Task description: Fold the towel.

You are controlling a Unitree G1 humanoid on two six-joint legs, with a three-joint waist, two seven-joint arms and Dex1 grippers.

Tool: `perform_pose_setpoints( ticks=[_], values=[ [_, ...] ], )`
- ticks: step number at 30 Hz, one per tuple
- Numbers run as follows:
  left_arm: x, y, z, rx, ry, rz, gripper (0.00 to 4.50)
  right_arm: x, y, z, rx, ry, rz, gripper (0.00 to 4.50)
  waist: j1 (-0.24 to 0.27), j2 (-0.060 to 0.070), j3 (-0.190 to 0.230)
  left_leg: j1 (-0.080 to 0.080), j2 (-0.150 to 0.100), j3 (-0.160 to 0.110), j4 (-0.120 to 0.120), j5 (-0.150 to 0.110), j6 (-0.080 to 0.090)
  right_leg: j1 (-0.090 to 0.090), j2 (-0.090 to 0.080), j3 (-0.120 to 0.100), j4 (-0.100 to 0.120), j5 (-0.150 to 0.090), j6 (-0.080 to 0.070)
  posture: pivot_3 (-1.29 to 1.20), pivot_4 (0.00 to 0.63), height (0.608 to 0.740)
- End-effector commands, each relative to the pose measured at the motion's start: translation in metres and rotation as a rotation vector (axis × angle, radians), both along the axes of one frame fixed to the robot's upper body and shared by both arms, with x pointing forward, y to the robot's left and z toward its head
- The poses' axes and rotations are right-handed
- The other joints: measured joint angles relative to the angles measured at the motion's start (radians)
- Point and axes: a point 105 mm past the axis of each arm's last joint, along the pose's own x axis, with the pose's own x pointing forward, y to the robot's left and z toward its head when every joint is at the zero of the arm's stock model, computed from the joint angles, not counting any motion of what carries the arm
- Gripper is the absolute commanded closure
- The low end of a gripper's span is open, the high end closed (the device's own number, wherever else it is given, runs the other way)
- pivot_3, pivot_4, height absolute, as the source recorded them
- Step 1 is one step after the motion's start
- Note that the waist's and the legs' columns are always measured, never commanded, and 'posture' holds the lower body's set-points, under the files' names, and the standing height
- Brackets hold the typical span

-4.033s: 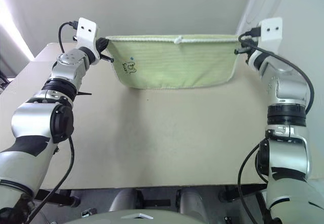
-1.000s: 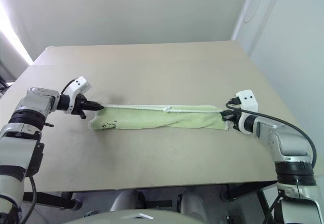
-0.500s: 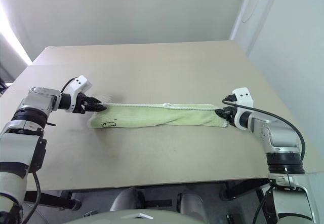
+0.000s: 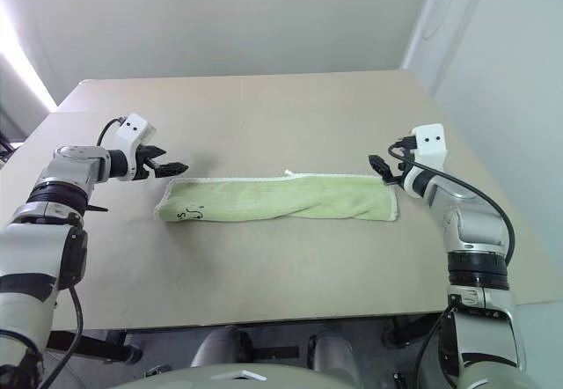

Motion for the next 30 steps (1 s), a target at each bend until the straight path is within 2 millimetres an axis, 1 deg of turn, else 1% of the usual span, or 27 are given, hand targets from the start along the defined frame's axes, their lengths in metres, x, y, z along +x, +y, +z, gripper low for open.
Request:
perform_pose_setpoints(
  ticks=[1, 3, 5, 7, 10, 12, 14, 16, 20, 23, 27, 30],
  values=[
    [0.014, -0.001, 0.036, -0.055, -0.135, 0.027, 0.0, -0.011, -0.003, 0.029, 0.039, -0.083, 0.016, 0.04, 0.002, 0.0, 0.0, 0.0, 0.0, 0.0, 0.0, 0.0, 0.0, 0.0, 0.0, 0.0, 0.0, 0.0, 0.0, 0.0, 0.0, 0.683],
    [0.013, -0.007, 0.047, -0.116, -0.15, -0.014, 0.0, -0.026, 0.004, 0.03, 0.159, -0.034, 0.068, 0.04, 0.002, 0.0, 0.0, 0.0, 0.0, 0.0, 0.0, 0.0, 0.0, 0.0, 0.0, 0.0, 0.0, 0.0, 0.0, 0.0, 0.0, 0.683],
    [0.009, -0.016, 0.058, -0.179, -0.162, -0.092, 0.0, -0.046, 0.02, 0.027, 0.352, 0.082, 0.157, 0.04, 0.001, 0.0, 0.0, 0.0, 0.0, 0.0, 0.0, 0.0, 0.0, 0.0, 0.0, 0.0, 0.0, 0.0, 0.0, 0.0, 0.0, 0.683],
    [0.006, -0.025, 0.065, -0.215, -0.177, -0.171, 0.0, -0.061, 0.031, 0.03, 0.503, 0.129, 0.211, 0.04, -0.001, 0.0, 0.0, 0.0, 0.0, 0.0, 0.0, 0.0, 0.0, 0.0, 0.0, 0.0, 0.0, 0.0, 0.0, 0.0, 0.0, 0.683],
    [0.002, -0.038, 0.068, -0.225, -0.194, -0.259, 0.0, -0.067, 0.032, 0.042, 0.74, 0.099, 0.203, 0.04, -0.001, 0.0, 0.0, 0.002, 0.001, -0.001, 0.0, 0.0, 0.0, 0.001, 0.0, 0.0, 0.001, 0.001, -0.001, 0.0, 0.0, 0.683],
    [-0.003, -0.05, 0.063, -0.224, -0.178, -0.331, 0.0, -0.071, 0.03, 0.044, 0.828, 0.092, 0.184, 0.04, 0.0, 0.0, 0.0, 0.003, 0.001, -0.001, 0.0, 0.0, -0.001, 0.001, 0.001, 0.0, 0.002, 0.001, -0.002, 0.0, 0.0, 0.683],
    [-0.009, -0.062, 0.06, -0.239, -0.171, -0.409, 0.0, -0.076, 0.028, 0.042, 0.902, 0.099, 0.161, 0.04, 0.001, 0.0, 0.0, 0.003, 0.001, -0.001, 0.0, 0.0, 0.0, 0.002, 0.001, 0.0, 0.002, 0.001, -0.003, 0.0, 0.0, 0.683],
    [-0.013, -0.074, 0.058, -0.233, -0.217, -0.468, 0.0, -0.082, 0.028, 0.035, 0.971, 0.131, 0.146, 0.04, 0.003, 0.0, -0.001, 0.003, 0.001, -0.001, 0.0, 0.0, 0.0, 0.002, 0.0, 0.0, 0.001, 0.001, -0.003, 0.0, 0.0, 0.683],
    [-0.019, -0.095, 0.06, -0.295, -0.296, -0.541, 0.0, -0.099, 0.036, 0.023, 1.068, 0.213, 0.147, 0.04, 0.004, -0.001, -0.001, 0.001, 0.001, -0.001, 0.0, 0.0, 0.0, 0.002, 0.0, 0.001, 0.001, 0.001, -0.002, 0.0, 0.0, 0.683],
    [-0.03, -0.11, 0.053, -0.32, -0.296, -0.629, 0.0, -0.113, 0.047, 0.013, 1.114, 0.295, 0.149, 0.04, 0.0, 0.0, -0.001, 0.001, 0.001, -0.001, 0.0, 0.0, 0.0, 0.002, 0.001, 0.001, 0.001, 0.002, -0.002, 0.0, 0.0, 0.683],
    [-0.04, -0.121, 0.045, -0.336, -0.297, -0.689, 0.0, -0.117, 0.048, -0.007, 1.147, 0.358, 0.059, 0.04, -0.008, 0.0, -0.001, 0.004, 0.001, -0.002, 0.0, 0.001, 0.0, 0.003, 0.002, 0.003, 0.001, 0.002, -0.002, 0.0, 0.0, 0.683],
    [-0.053, -0.13, 0.031, -0.314, -0.277, -0.768, 0.0, -0.116, 0.046, -0.018, 1.18, 0.379, -0.011, 0.04, -0.009, 0.0, -0.001, 0.005, 0.001, -0.003, 0.0, 0.002, 0.002, 0.004, 0.003, 0.003, 0.001, 0.003, -0.002, 0.0, 0.0, 0.683]
  ],
)
